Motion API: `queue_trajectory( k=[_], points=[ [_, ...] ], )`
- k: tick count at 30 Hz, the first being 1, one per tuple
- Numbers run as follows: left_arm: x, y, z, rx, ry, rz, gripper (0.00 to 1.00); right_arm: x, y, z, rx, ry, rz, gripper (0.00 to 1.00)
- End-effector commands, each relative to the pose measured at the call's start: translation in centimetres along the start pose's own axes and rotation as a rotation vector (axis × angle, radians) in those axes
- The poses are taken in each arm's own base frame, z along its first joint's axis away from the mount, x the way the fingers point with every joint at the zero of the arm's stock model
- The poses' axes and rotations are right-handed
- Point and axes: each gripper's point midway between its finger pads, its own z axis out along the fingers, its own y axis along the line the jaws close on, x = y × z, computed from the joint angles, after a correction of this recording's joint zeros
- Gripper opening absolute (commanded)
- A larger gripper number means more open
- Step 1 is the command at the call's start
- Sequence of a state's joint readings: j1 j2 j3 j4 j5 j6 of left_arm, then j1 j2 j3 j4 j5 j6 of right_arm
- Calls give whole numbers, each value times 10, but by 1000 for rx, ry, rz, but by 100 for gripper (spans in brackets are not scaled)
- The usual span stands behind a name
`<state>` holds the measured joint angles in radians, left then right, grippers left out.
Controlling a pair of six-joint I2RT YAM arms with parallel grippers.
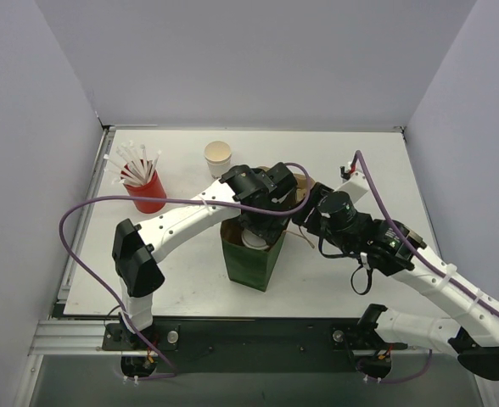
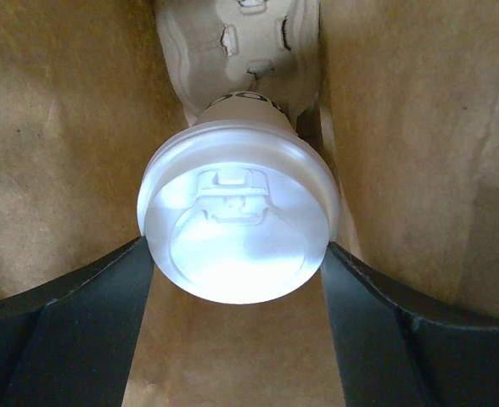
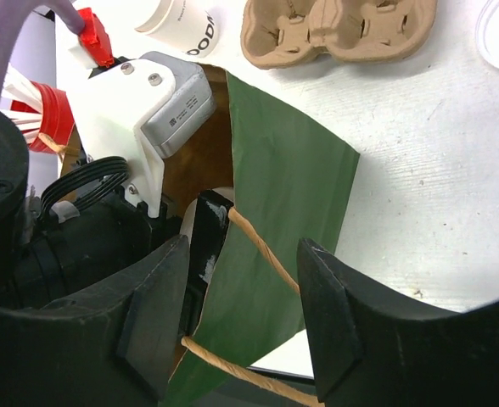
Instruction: Pack the takeout coffee
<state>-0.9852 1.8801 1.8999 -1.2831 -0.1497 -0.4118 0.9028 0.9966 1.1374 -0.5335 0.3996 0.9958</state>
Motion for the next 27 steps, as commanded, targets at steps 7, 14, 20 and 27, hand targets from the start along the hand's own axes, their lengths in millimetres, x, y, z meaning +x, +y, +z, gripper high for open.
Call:
queue_trajectory(
  k=[7, 14, 20, 27],
  points=[
    [-3, 0, 3, -16, -22, 1, 33, -36, 3, -24, -35, -76, -88, 55],
    [-2, 2, 4, -22, -20, 3, 33, -50, -3, -1, -52, -19, -142, 44],
    [0, 4, 5, -33, -17, 3, 34, -40, 8, 30, -112, 49, -175, 42],
    [0, 4, 4, -31, -19, 4, 34, -17, 4, 54, -99, 120, -175, 36]
  ],
)
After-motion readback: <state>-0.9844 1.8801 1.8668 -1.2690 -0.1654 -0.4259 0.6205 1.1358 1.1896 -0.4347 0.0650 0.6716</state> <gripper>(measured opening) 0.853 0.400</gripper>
